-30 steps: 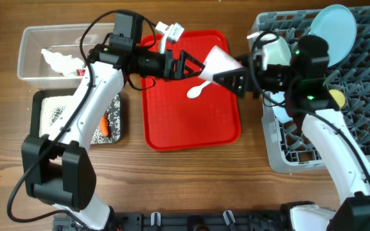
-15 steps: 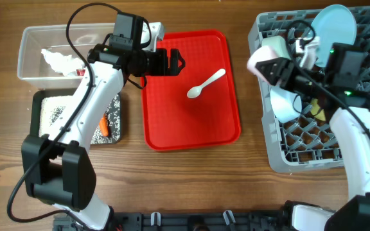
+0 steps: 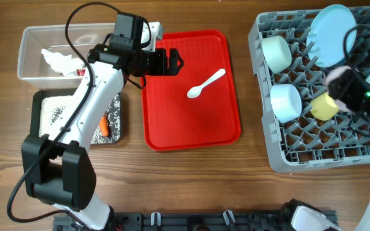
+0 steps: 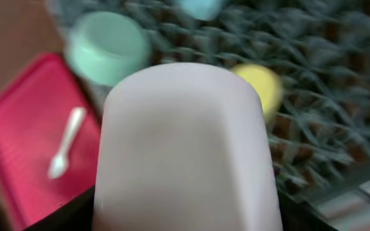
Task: Sort waste into correct bins and load items into the dishwasher rack
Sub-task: 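Carry the pink cup into the rack beside the yellow cup and release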
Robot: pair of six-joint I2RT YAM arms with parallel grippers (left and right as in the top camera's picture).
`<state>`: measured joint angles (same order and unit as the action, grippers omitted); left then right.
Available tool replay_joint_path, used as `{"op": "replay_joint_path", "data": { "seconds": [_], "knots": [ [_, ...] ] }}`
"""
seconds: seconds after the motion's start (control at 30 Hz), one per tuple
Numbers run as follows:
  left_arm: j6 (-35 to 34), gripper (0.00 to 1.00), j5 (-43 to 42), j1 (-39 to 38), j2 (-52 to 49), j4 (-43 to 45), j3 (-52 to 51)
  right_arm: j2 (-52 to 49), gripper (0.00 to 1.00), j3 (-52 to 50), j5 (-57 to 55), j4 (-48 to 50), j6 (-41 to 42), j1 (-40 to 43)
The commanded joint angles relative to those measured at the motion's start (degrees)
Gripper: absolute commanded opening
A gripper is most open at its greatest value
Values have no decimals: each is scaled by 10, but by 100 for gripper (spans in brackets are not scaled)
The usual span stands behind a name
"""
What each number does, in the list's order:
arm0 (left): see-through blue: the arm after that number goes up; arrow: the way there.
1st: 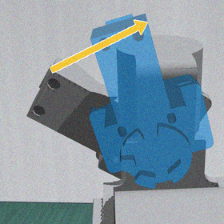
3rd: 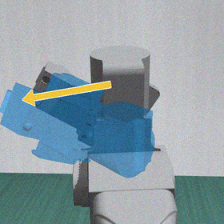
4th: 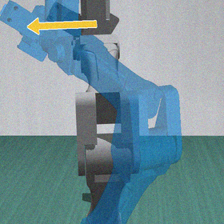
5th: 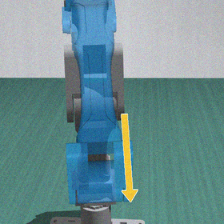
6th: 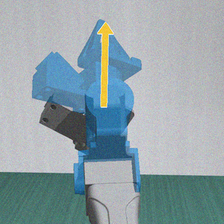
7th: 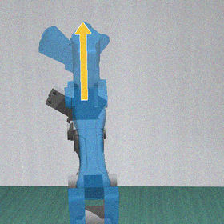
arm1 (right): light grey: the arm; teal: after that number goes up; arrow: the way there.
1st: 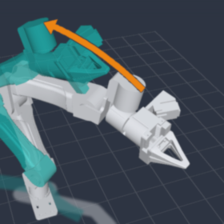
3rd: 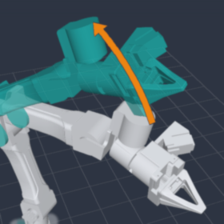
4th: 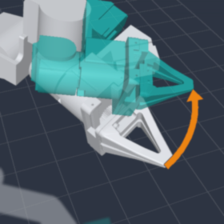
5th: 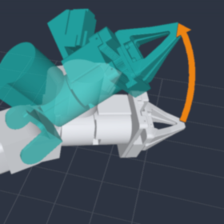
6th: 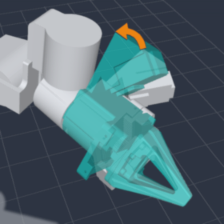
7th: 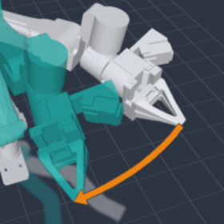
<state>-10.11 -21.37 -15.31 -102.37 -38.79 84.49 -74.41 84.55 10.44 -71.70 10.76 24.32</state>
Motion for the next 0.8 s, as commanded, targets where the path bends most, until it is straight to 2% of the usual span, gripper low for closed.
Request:
{"op": "replay_joint_path", "data": {
  "seconds": [0.0, 0.37, 0.77],
  "knots": [
    [7, 100, 4, -2, 7, 0, 0, -18, 59, 8, -66, -18, -3, 35],
    [7, 100, 4, -2, 7, 0, 0, -131, 59, 1, -81, -17, -3, 120],
    [7, 100, 4, -2, 7, 0, 0, -229, 59, 1, -92, -12, -1, 132]
  ]
}}
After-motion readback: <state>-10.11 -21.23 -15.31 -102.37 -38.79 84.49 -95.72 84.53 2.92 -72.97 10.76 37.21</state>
